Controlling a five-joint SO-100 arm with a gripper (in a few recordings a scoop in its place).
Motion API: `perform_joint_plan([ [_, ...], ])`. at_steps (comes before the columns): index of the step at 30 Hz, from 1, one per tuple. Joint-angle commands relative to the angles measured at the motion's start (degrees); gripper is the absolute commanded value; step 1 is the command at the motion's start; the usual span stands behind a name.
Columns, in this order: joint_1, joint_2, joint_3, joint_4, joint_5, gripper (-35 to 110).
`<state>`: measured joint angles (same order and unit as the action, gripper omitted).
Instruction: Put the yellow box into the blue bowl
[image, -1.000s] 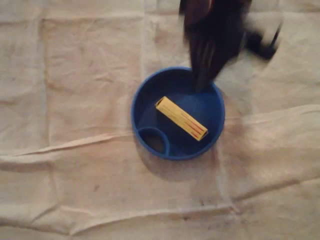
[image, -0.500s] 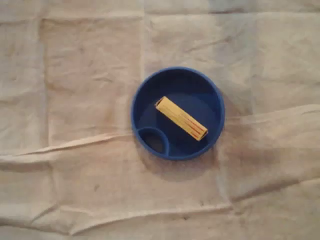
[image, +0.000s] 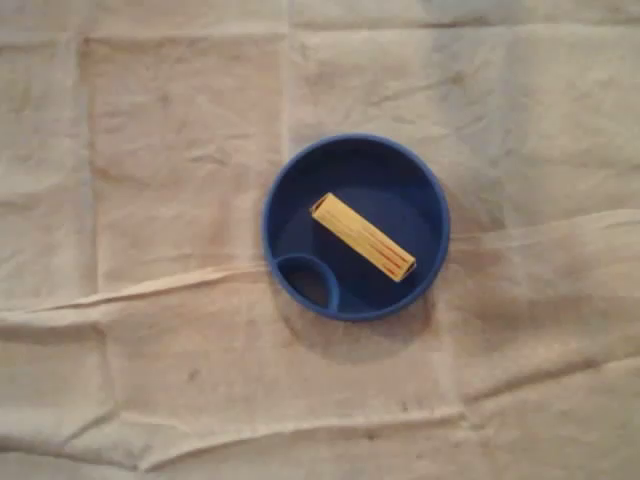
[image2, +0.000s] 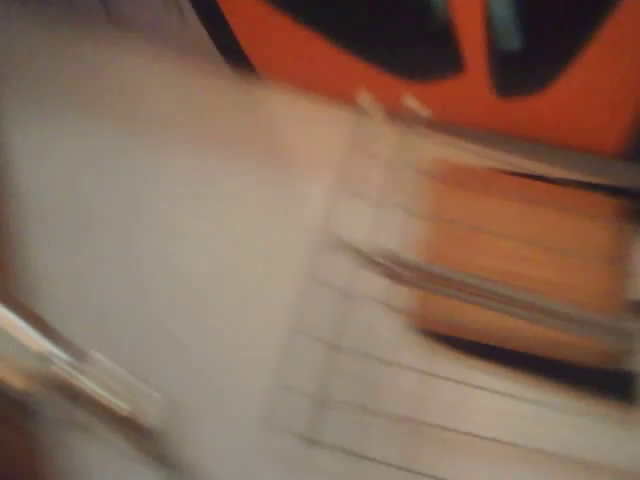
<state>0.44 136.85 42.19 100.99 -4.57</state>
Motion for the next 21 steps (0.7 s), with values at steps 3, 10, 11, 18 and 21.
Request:
perform_joint_plan([
  [3,0.3,8.3,7.1,0.0,3.8,0],
  [10,-0.4,22.7,26.7,-0.3,4.0,0],
  [11,-0.4,24.4,28.8,-0.3,4.0,0],
  [18,-0.4,31.6,38.5,-0.3,3.9,0],
  [21,-0.4,32.8,40.4,-0.1,4.0,-1],
])
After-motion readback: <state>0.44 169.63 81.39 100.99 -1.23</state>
